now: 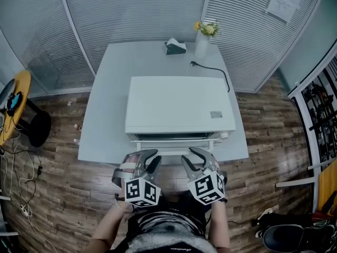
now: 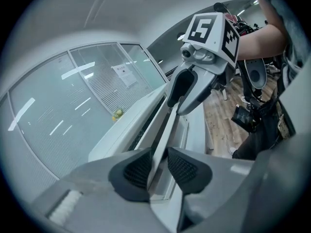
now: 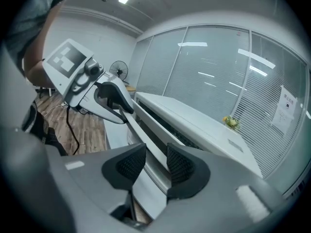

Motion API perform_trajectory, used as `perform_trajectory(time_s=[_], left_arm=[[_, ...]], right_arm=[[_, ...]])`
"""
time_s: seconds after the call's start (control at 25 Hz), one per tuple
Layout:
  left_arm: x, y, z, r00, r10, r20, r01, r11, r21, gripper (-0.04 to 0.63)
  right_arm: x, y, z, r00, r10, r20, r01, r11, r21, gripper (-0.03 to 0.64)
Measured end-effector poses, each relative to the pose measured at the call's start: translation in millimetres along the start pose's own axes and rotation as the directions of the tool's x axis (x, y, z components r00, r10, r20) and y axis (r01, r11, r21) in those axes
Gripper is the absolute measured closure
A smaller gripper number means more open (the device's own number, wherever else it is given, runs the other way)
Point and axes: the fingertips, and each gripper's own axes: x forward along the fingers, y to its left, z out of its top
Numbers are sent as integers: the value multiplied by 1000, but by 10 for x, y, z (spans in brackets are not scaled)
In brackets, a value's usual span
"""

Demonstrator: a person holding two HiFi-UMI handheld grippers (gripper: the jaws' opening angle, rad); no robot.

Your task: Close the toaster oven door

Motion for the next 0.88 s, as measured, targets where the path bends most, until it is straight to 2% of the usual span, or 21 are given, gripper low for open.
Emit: perform_trajectory(time_s=[0.52, 0.88], left_arm=[[117, 224, 38, 999, 38, 2, -37, 999, -38, 485], [135, 232, 38, 1000, 20, 15, -19, 998, -60, 485]], right_arm=[[125, -204, 124, 999, 6, 49, -7, 1000, 22, 480], [134, -225, 135, 998, 10, 64, -12, 999, 37, 477]])
